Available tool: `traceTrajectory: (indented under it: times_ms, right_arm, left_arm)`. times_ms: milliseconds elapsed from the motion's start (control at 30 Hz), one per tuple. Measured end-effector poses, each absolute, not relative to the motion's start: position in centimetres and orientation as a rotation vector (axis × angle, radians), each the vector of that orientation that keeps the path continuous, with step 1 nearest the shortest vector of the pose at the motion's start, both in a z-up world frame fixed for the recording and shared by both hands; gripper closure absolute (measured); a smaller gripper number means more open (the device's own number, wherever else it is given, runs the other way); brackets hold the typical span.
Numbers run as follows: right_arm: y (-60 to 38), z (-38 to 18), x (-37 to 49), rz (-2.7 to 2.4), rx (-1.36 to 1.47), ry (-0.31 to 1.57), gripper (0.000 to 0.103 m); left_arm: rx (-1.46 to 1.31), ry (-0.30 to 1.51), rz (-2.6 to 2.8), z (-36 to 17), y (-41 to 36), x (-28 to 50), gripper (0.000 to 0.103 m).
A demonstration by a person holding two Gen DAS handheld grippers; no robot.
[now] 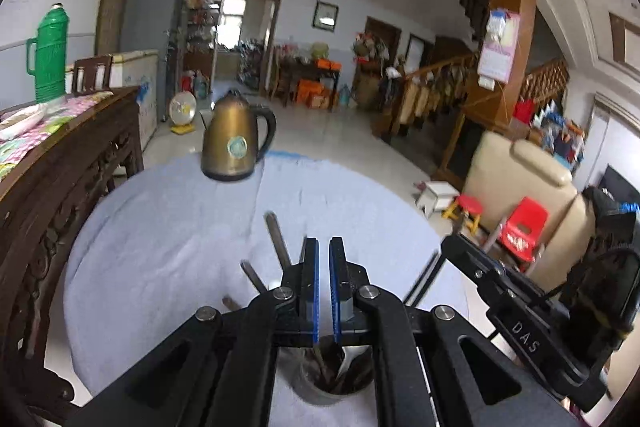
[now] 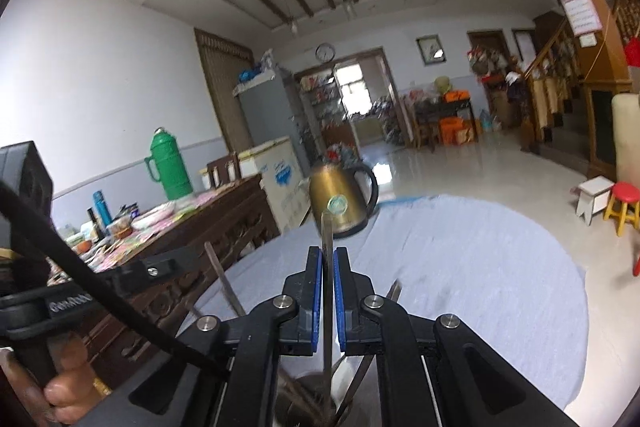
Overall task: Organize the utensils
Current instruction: 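Lower both chopsticks into the olive holder cup and open both tools, then raise both open tools away from the holder cup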
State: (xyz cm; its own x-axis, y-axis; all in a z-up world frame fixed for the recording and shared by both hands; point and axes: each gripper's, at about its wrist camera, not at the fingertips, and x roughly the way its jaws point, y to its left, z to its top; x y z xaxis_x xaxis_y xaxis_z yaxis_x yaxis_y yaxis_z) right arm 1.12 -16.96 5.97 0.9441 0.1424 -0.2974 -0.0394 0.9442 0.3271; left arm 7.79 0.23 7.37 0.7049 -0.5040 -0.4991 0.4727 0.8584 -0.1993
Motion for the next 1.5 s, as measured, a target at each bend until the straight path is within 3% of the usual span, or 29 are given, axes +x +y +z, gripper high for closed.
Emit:
traceTrajectory:
  times_ms: [133,200,233,267,400,467,800,900,967,1000,1500]
  right_arm:
    - [-17.2,5.4,0.6,0.099,0.339,0.358,0.094]
    - [-17.9,5.1,0.1,0.091,0.37,0.363,0.092]
    - [-18.1,5.0,-0.1,0.09,0.381,0.365,0.088]
    - [-18.5,5.0,-0.4,0.087,0.4,0.364,0.085]
    - [-19.9,4.7,-1.8,0.043,0.431,0.353,0.085]
    - [-20.5,4.8,-2.3,0.035,0.448,0.354,0.085]
    - [-20.8,5.1,-4.0,0.018,0.458,0.369,0.085]
    - [-20.1,5.7,-4.1,0.023,0.442,0.369,0.073]
    - [-19.7,5.9,-4.4,0.025,0.431,0.364,0.059]
    - [-19.5,6.0,-4.5,0.024,0.425,0.359,0.057]
    - [-16.6,6.2,-3.7,0.05,0.37,0.391,0.057]
  left_arm:
    - [0.007,0.589,-0.495,7.2,0.0,7.0,0.096]
    - [0.058,0.584,-0.451,7.1,0.0,6.2,0.081]
    - [0.075,0.583,-0.432,7.0,0.0,5.9,0.063]
    - [0.085,0.577,-0.413,7.0,0.2,5.6,0.051]
    - [0.148,0.533,-0.326,7.4,0.7,3.9,0.047]
    - [0.174,0.524,-0.294,7.5,0.8,3.4,0.04]
    - [0.265,0.48,-0.181,7.9,2.0,1.3,0.031]
    - [0.271,0.468,-0.15,8.1,2.9,0.8,0.028]
    - [0.268,0.472,-0.135,8.1,3.5,0.8,0.027]
    - [0.266,0.475,-0.129,8.1,3.8,0.9,0.027]
    - [0.22,0.503,-0.059,7.3,7.8,1.6,0.027]
